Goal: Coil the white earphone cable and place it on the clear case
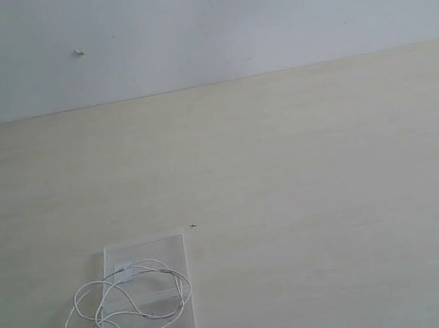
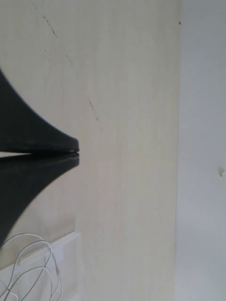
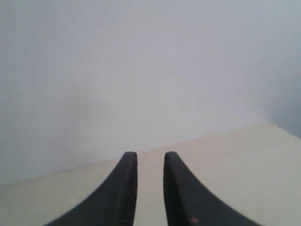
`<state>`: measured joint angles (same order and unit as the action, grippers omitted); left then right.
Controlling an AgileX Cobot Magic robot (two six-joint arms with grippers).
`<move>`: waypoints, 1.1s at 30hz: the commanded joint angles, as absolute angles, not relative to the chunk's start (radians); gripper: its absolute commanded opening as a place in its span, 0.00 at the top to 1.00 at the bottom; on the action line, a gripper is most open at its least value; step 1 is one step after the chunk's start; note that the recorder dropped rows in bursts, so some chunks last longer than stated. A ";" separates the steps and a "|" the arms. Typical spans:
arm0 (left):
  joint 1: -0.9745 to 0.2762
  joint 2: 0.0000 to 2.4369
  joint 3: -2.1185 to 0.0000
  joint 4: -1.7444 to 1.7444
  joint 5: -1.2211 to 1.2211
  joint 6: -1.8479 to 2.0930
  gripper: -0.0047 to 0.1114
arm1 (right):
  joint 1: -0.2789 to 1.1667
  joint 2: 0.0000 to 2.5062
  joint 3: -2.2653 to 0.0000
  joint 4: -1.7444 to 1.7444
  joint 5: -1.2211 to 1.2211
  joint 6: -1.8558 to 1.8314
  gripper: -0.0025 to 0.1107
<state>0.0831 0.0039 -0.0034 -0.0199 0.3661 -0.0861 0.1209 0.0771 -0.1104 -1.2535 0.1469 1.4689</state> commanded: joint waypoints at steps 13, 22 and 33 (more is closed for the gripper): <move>0.086 0.000 0.000 -0.019 0.358 -0.083 0.96 | 0.112 0.046 -0.094 -1.143 0.022 1.494 0.79; 0.086 0.000 0.000 -0.019 0.358 -0.083 0.96 | 0.112 0.046 -0.057 -0.316 0.000 0.616 0.79; 0.086 0.000 0.000 -0.019 0.358 -0.083 0.96 | 0.112 0.046 0.000 -0.058 0.048 0.276 0.79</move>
